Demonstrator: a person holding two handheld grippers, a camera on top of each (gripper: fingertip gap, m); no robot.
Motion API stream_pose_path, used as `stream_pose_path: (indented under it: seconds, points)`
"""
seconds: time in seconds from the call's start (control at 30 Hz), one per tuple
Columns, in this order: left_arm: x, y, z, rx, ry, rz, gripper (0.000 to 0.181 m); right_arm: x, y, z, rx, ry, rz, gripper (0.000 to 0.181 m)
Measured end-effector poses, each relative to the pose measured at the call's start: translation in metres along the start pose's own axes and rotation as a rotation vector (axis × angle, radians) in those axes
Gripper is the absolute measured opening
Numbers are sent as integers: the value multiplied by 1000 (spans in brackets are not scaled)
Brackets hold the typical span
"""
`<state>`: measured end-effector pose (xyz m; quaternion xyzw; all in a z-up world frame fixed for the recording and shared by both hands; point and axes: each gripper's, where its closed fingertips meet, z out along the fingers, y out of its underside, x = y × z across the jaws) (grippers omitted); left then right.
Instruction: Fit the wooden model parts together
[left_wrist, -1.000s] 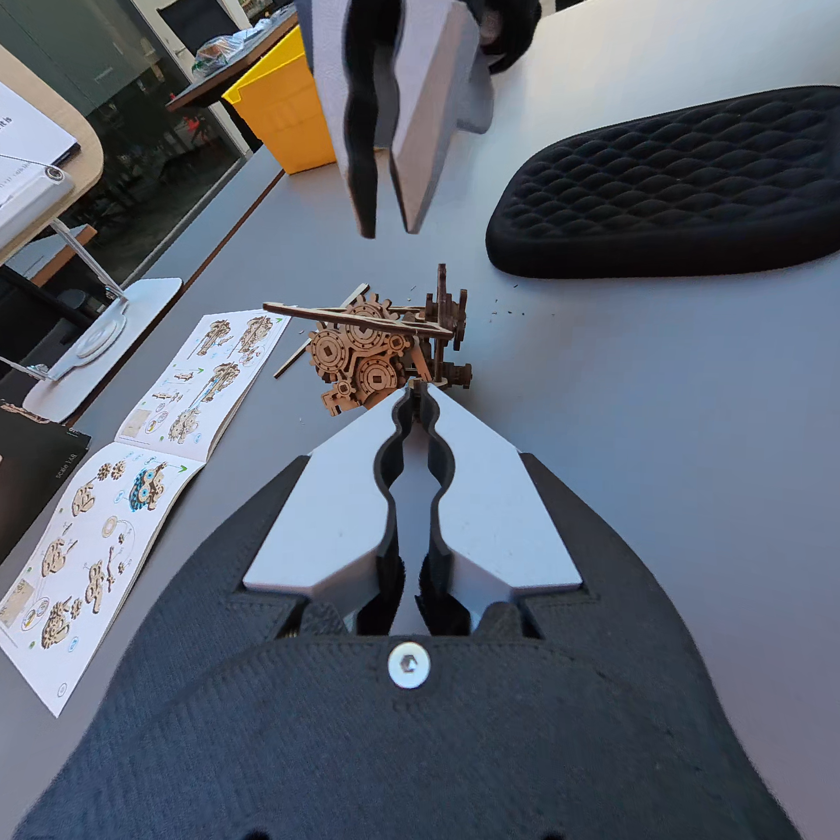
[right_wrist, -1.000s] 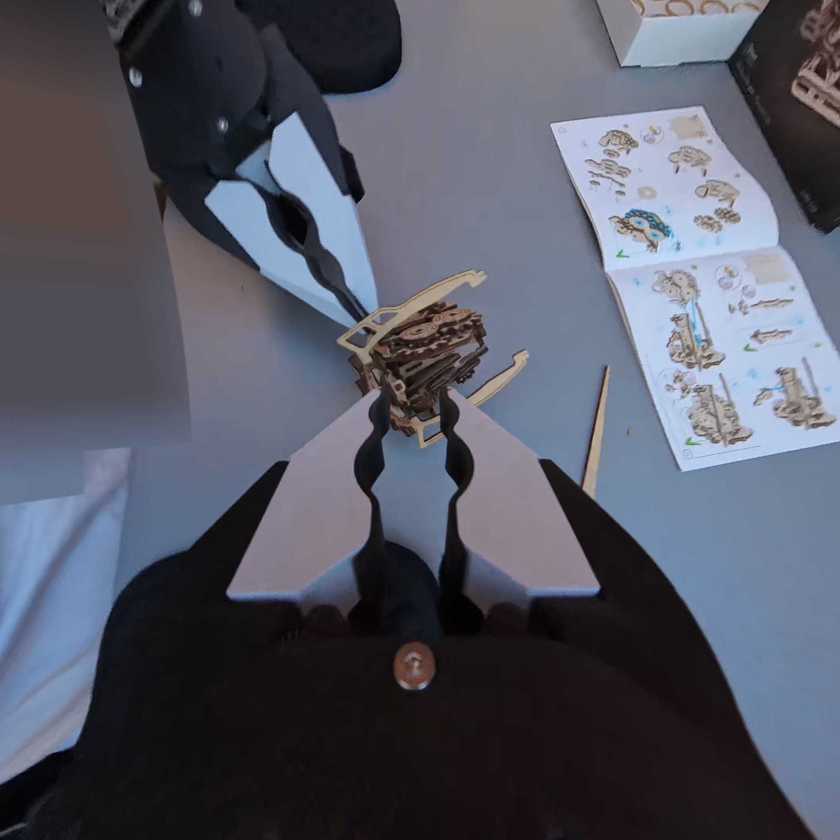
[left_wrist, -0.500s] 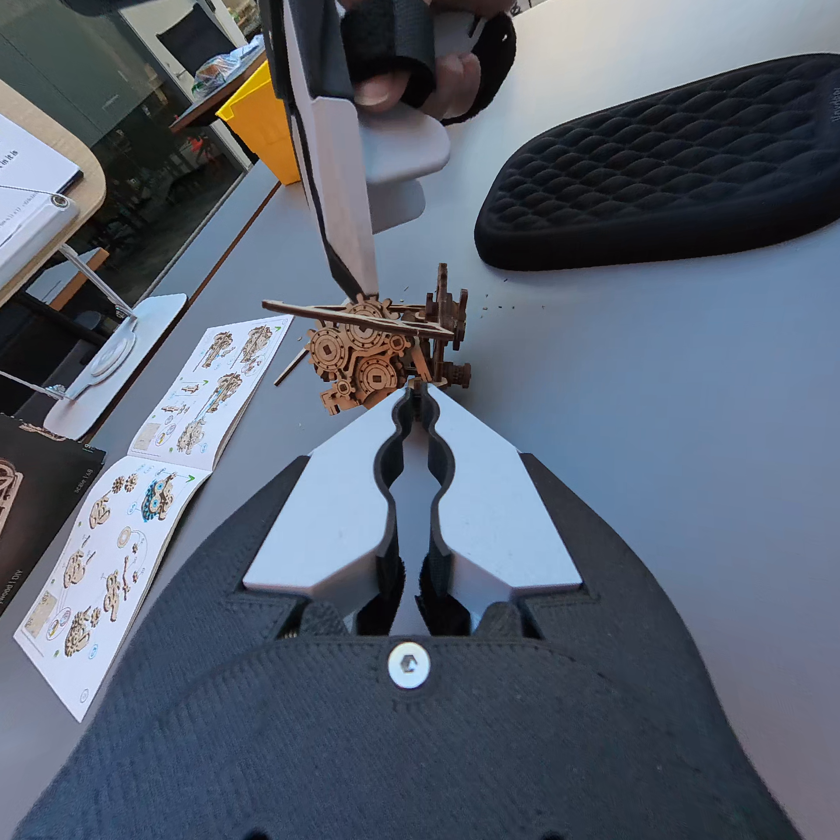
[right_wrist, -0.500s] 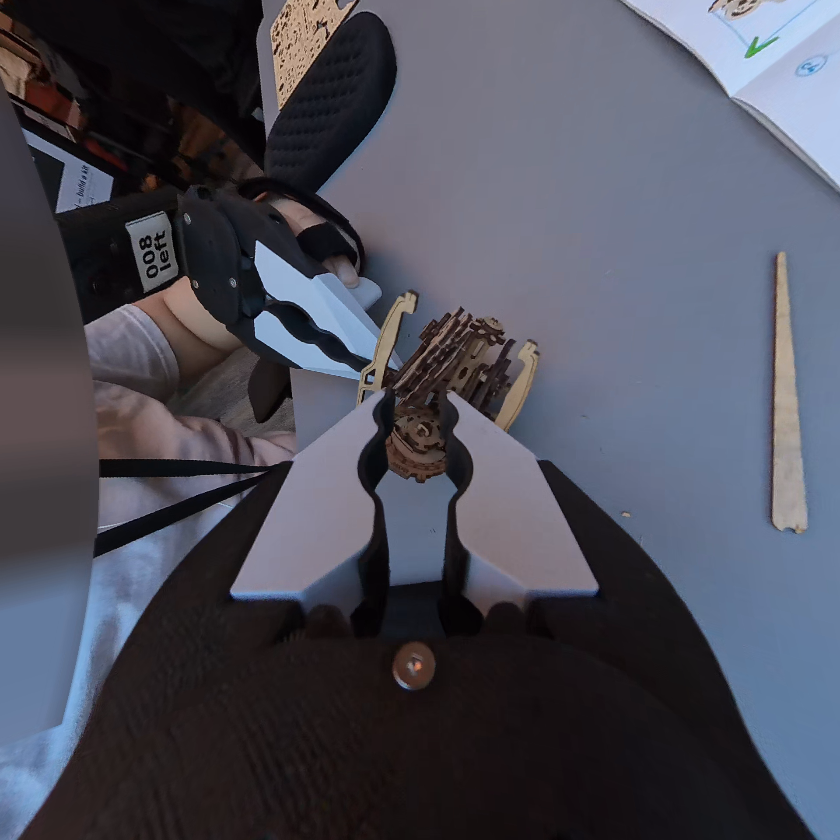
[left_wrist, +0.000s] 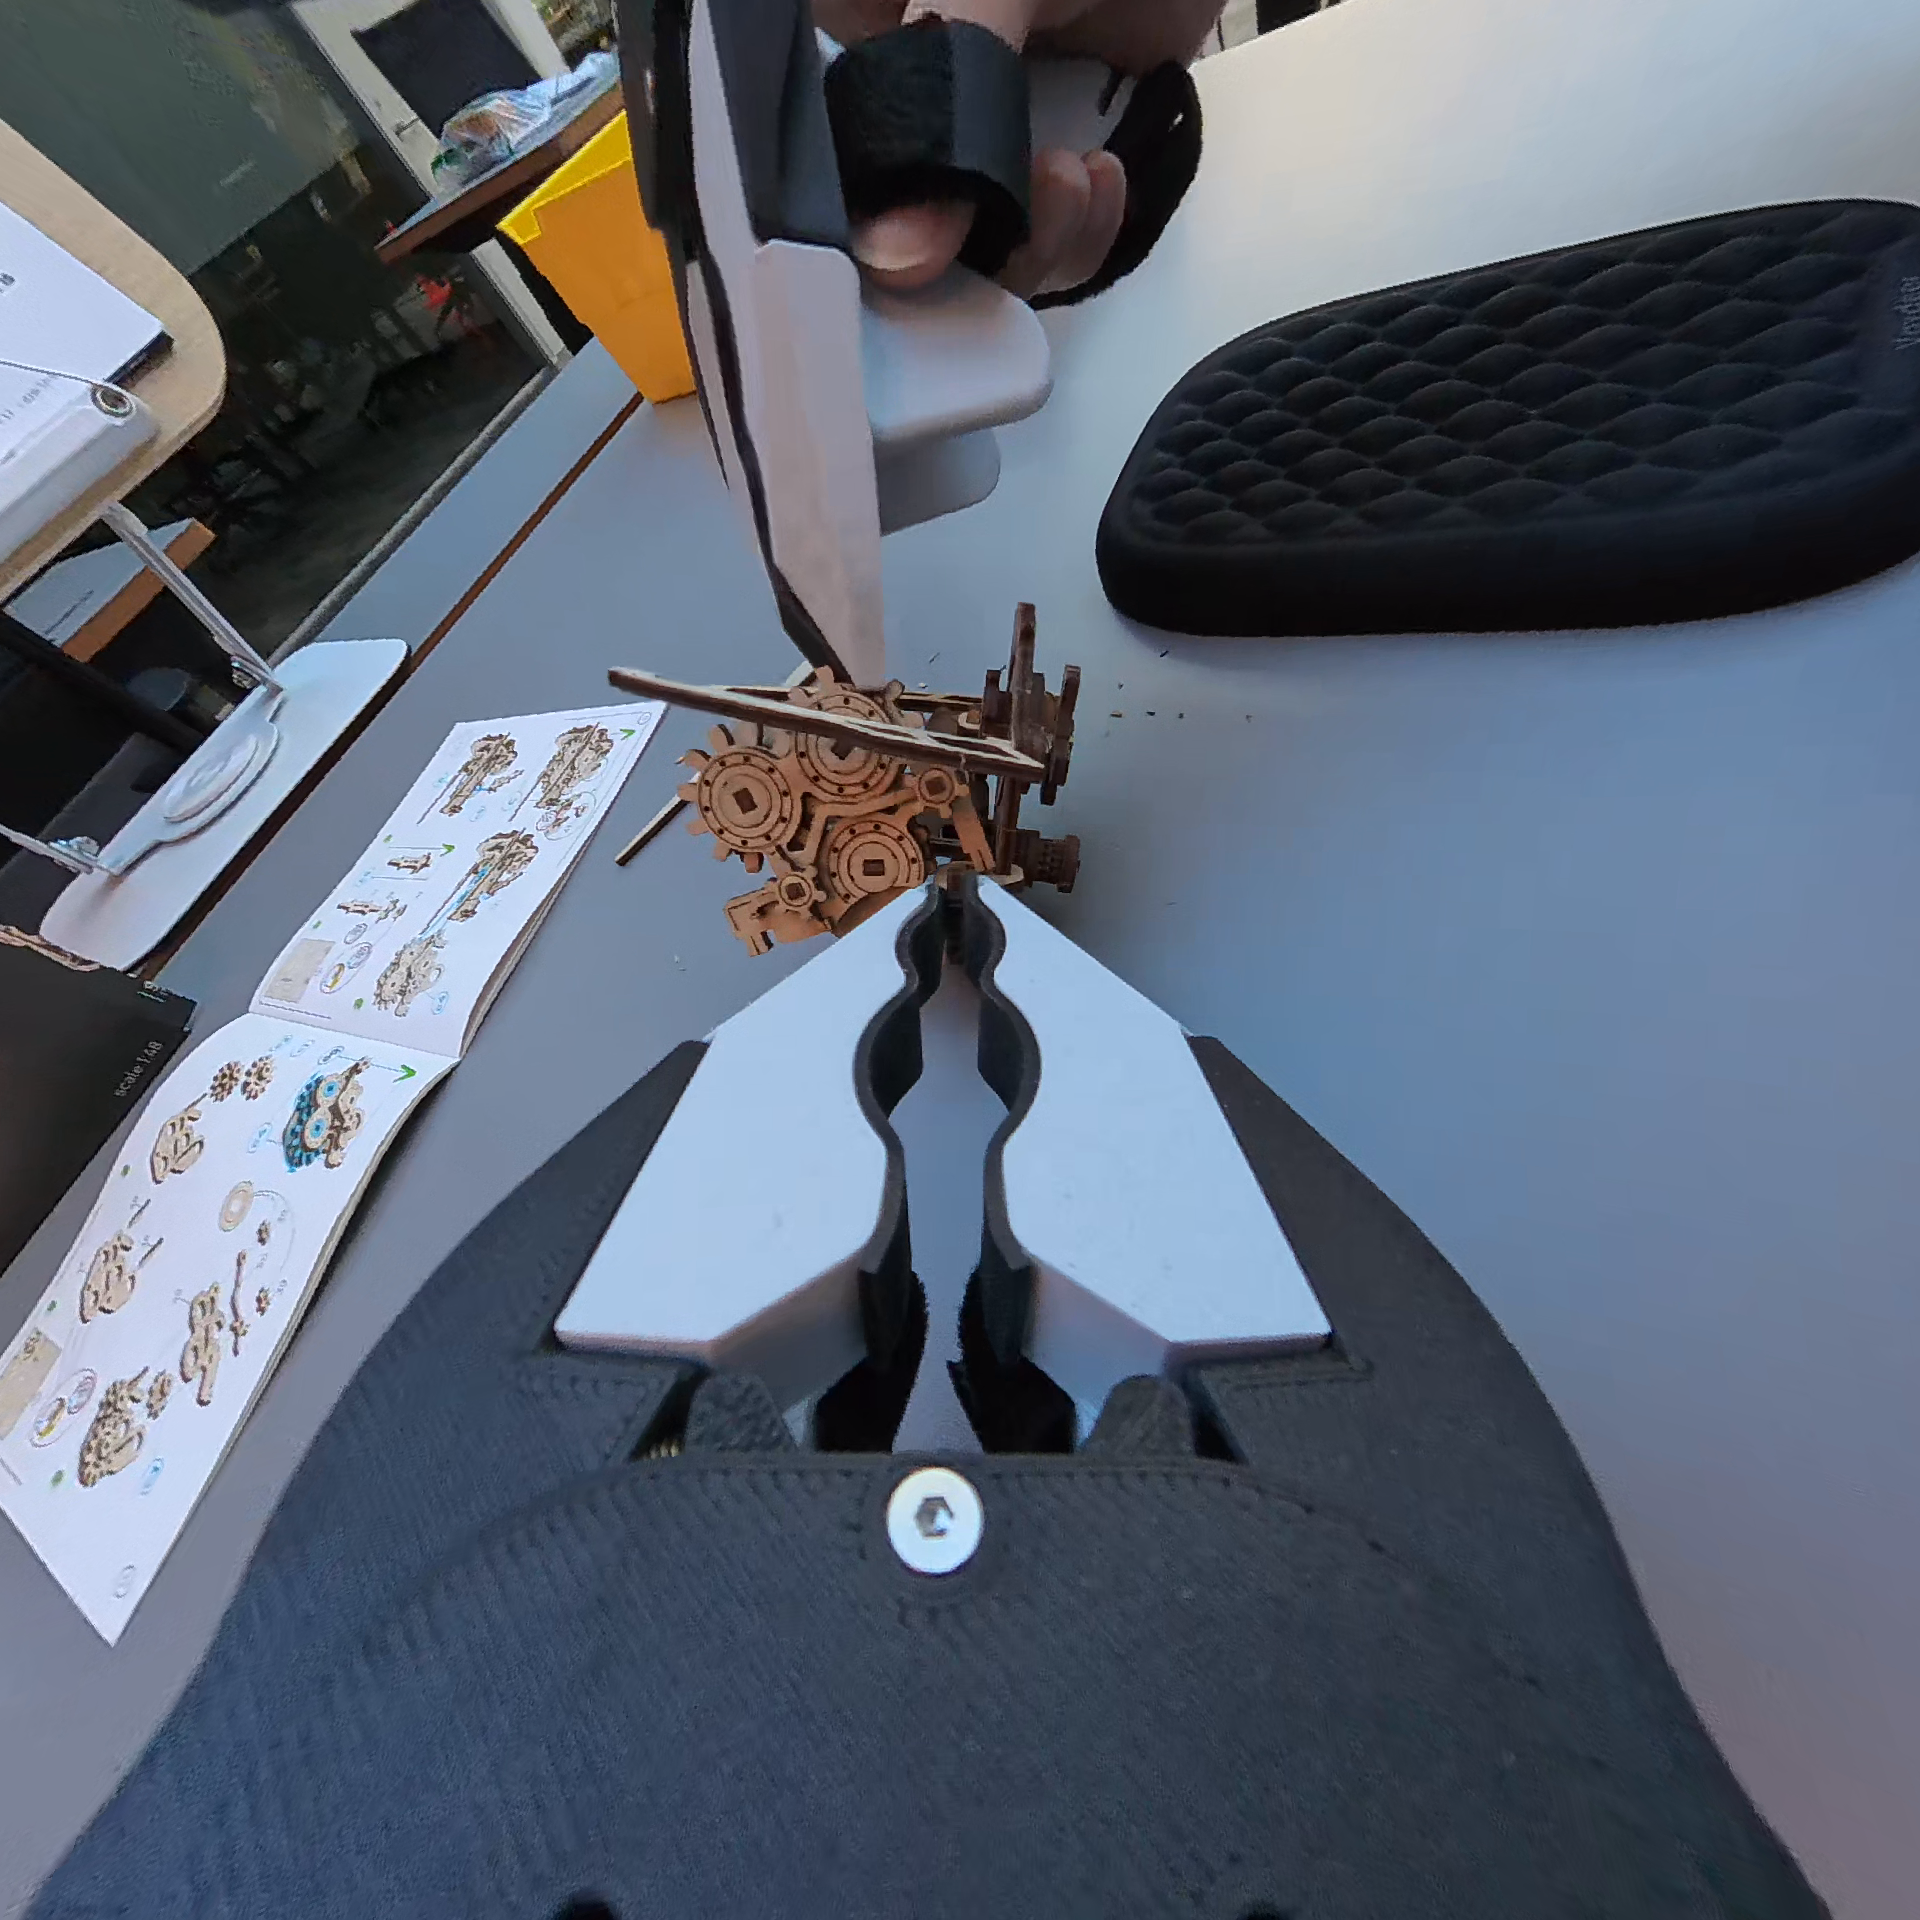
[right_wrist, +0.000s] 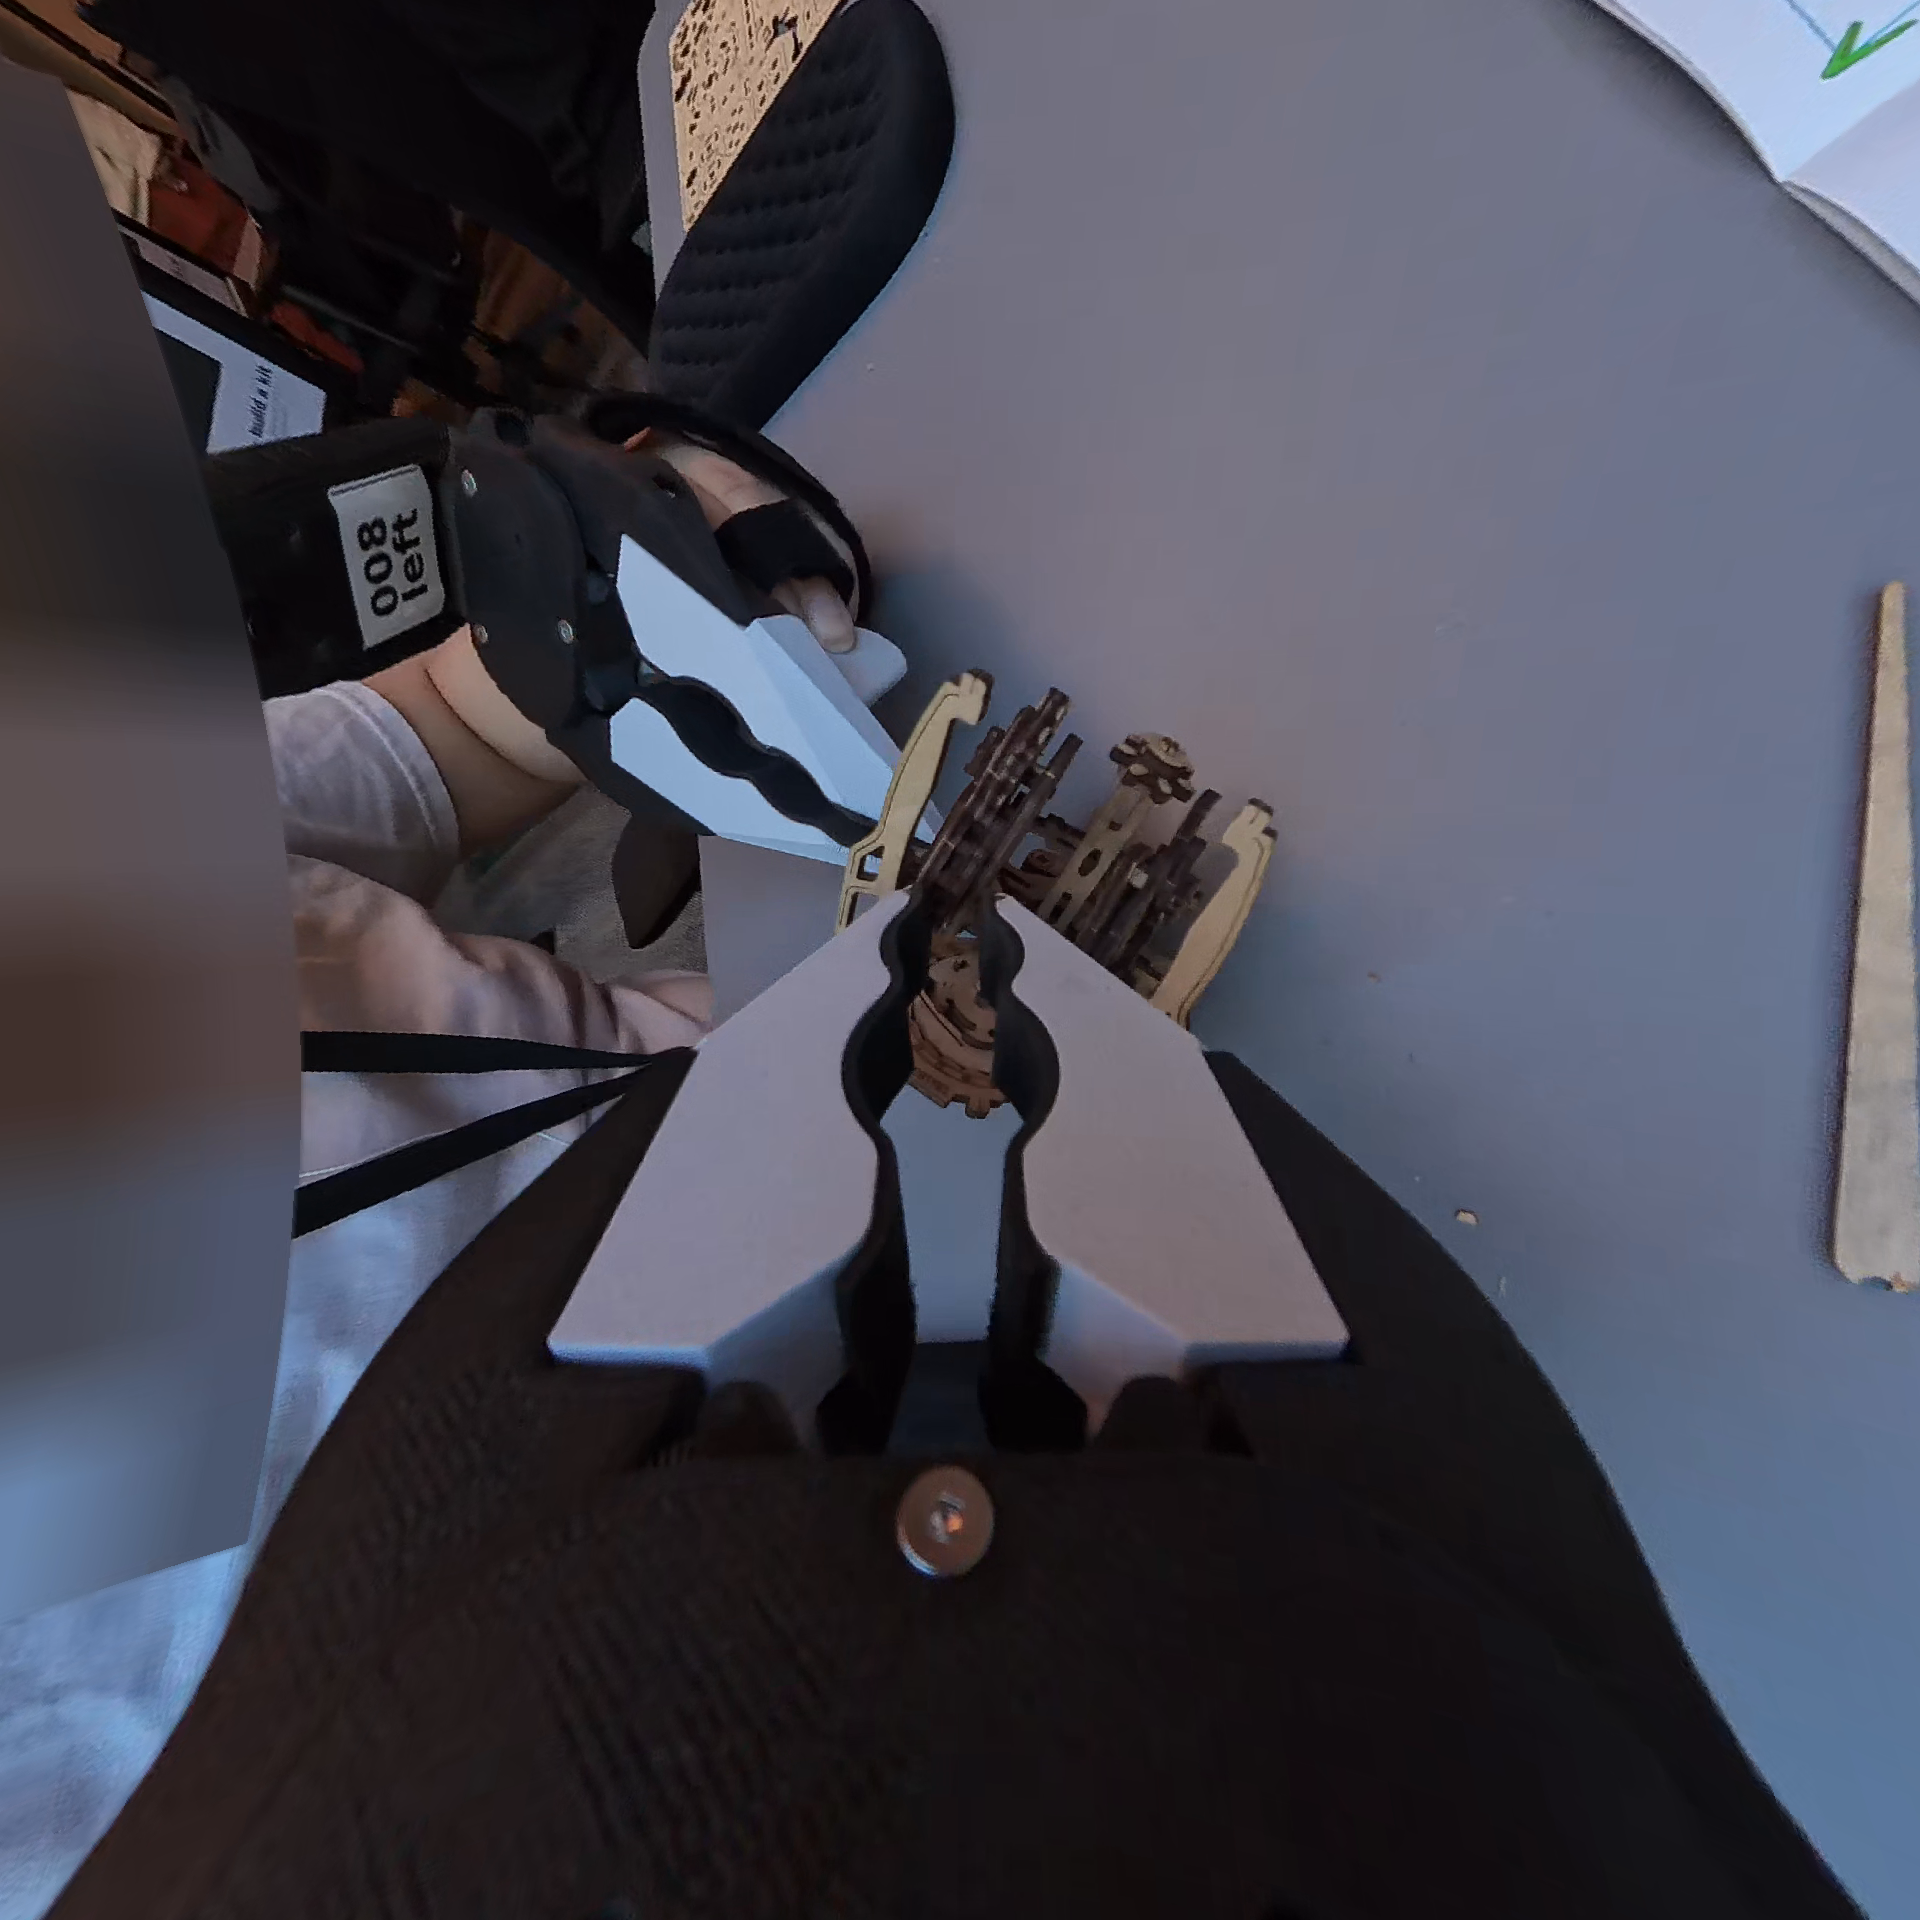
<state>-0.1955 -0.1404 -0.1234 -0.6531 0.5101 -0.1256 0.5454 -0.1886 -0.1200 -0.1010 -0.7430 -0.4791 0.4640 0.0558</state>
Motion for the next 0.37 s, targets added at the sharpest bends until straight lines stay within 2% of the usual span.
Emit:
stream_pose_path:
  seconds: [0.23, 0.37]
  points:
    - [-5, 1, -1, -3, -6, -52, 1, -4, 0, 0, -20, 123, -185, 7]
    - [-4, 1, -1, 0, -6, -48, 1, -4, 0, -1, 2, 118, -154, 7]
